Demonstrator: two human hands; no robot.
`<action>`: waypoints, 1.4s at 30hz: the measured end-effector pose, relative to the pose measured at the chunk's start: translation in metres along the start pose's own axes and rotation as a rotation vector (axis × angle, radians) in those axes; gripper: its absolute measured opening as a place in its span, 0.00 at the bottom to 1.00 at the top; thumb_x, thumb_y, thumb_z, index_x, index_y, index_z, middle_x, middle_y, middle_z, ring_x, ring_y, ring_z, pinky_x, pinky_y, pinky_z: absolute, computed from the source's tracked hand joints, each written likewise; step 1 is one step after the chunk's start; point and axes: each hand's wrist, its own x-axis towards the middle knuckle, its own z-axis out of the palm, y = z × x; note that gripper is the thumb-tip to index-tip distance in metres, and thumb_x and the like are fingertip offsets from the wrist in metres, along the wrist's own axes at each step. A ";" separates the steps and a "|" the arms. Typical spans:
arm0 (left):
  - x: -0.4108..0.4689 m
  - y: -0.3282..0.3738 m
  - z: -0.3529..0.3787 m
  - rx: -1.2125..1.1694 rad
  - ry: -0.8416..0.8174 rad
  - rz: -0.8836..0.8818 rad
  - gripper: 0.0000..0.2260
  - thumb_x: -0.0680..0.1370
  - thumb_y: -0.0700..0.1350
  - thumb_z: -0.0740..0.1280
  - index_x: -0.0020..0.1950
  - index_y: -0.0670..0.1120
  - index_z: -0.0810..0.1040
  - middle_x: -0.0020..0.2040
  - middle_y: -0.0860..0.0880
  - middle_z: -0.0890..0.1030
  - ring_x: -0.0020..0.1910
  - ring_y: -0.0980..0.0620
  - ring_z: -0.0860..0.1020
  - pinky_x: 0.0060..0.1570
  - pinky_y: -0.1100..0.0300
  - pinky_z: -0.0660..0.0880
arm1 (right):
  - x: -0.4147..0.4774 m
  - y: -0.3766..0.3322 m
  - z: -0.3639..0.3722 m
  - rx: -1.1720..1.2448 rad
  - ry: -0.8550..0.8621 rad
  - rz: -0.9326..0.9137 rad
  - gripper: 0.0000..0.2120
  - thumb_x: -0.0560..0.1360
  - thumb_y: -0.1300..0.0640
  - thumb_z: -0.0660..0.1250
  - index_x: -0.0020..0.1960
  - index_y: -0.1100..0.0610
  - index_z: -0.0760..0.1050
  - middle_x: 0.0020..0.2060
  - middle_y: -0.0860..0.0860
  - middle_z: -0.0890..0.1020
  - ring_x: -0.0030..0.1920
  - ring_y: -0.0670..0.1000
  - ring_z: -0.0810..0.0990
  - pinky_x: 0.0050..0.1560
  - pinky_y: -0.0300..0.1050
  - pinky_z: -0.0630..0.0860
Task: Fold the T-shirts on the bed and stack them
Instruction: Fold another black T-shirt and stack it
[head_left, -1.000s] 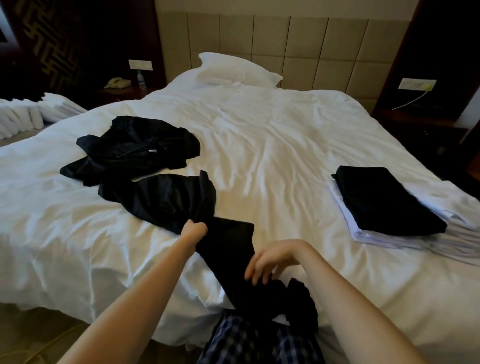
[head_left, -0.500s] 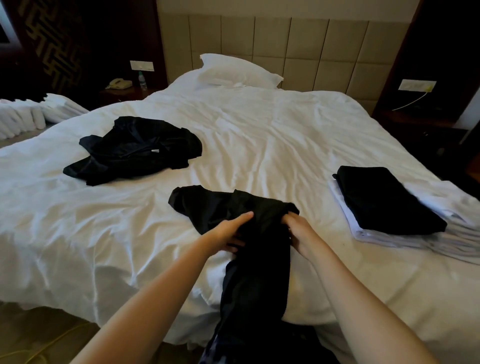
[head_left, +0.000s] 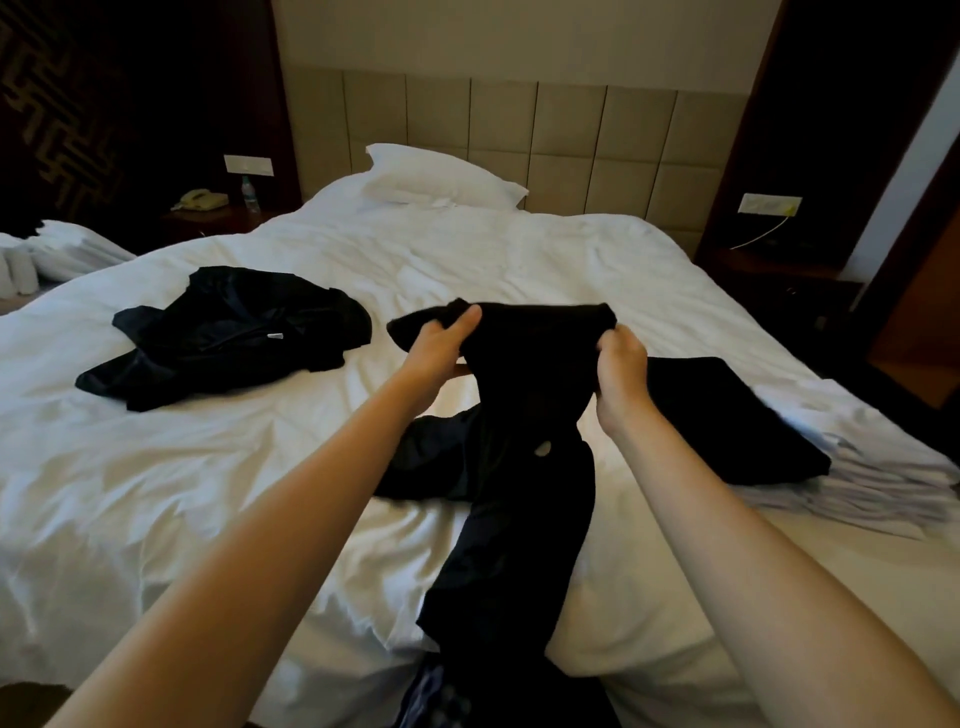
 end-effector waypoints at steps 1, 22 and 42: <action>0.003 0.009 0.002 -0.044 0.004 0.010 0.10 0.81 0.47 0.59 0.56 0.42 0.73 0.47 0.48 0.79 0.49 0.49 0.78 0.42 0.59 0.78 | 0.005 -0.012 0.004 0.009 0.021 -0.039 0.17 0.77 0.68 0.50 0.33 0.54 0.61 0.30 0.48 0.64 0.30 0.46 0.62 0.30 0.38 0.59; -0.002 -0.002 -0.022 0.000 0.093 -0.148 0.17 0.78 0.32 0.59 0.67 0.38 0.68 0.48 0.45 0.76 0.46 0.48 0.77 0.46 0.58 0.76 | -0.019 0.105 -0.047 -1.039 -0.580 0.569 0.30 0.77 0.55 0.64 0.72 0.62 0.55 0.45 0.55 0.72 0.43 0.54 0.73 0.45 0.46 0.70; 0.001 -0.013 -0.094 0.238 0.398 -0.197 0.21 0.78 0.35 0.60 0.70 0.36 0.63 0.65 0.38 0.72 0.64 0.38 0.71 0.64 0.46 0.69 | 0.002 0.029 -0.046 -1.370 -0.574 -0.001 0.15 0.71 0.65 0.61 0.56 0.56 0.75 0.43 0.53 0.78 0.47 0.55 0.77 0.39 0.42 0.73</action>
